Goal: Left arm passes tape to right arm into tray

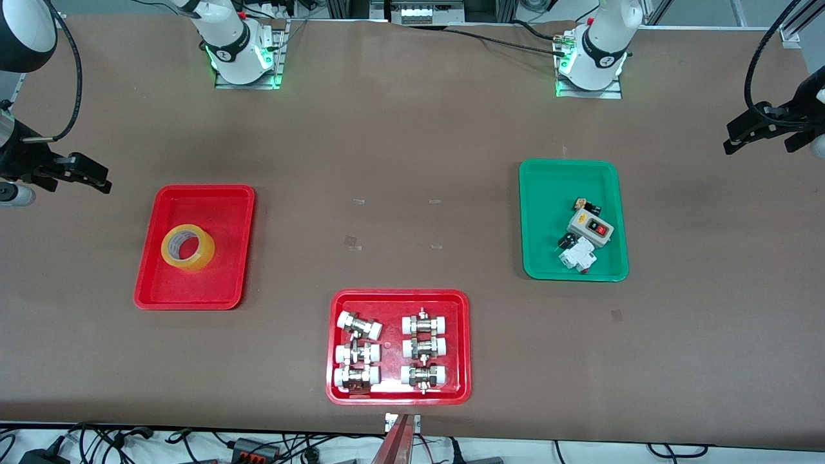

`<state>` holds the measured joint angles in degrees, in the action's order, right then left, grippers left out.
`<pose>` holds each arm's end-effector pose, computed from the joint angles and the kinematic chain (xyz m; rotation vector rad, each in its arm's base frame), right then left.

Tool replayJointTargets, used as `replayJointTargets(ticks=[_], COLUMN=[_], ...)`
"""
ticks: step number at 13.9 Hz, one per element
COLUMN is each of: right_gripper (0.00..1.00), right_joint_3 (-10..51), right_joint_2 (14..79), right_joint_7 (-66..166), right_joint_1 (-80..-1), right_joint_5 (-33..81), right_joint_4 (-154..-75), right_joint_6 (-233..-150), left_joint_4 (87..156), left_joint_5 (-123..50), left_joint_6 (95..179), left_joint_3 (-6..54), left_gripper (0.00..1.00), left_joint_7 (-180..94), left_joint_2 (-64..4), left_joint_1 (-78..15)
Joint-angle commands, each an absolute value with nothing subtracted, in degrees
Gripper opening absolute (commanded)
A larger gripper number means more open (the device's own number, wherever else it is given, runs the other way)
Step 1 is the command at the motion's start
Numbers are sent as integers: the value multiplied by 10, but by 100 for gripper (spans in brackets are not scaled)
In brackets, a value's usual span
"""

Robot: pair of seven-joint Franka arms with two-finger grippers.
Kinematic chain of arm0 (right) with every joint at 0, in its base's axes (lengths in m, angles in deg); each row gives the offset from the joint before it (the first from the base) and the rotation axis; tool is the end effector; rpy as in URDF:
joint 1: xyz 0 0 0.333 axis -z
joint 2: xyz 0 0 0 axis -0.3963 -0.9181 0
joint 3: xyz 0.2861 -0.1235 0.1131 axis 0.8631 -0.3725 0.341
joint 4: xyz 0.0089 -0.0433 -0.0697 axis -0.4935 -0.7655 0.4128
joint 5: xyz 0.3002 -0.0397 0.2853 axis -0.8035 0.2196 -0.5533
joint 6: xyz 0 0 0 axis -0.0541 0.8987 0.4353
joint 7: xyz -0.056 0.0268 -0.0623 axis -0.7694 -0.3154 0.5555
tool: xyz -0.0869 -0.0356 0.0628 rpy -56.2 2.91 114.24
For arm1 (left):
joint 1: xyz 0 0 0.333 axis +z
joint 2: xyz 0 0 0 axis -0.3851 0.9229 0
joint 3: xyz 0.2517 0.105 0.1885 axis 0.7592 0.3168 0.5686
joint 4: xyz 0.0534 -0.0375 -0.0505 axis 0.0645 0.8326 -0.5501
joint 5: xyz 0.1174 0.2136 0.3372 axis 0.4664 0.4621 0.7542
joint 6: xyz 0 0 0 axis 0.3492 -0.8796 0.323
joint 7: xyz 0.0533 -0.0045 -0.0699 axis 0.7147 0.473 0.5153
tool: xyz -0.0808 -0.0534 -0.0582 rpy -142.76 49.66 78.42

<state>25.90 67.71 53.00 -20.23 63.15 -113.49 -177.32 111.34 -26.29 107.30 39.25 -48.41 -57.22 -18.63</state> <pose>0.6005 -0.0374 0.5566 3.1075 -0.0263 0.0214 0.5631 0.0146 0.6515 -3.1196 -0.0622 0.0097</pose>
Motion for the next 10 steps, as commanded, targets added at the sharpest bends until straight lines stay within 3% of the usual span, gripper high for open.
replayJointTargets(ticks=[1,10], right_gripper=[100,100], right_joint_3=[264,267], right_joint_2=[688,705], right_joint_7=[526,526], right_joint_1=[-196,-188], right_joint_5=[632,631], right_joint_4=[-1146,-1146], right_joint_6=[-1772,-1767], left_joint_4=[1112,1118], left_joint_5=[-262,-263], left_joint_6=[1074,1083], left_joint_3=[392,391], left_gripper=[100,100], left_joint_7=[-496,-496], left_joint_2=[-577,-579], left_joint_1=[-183,-183])
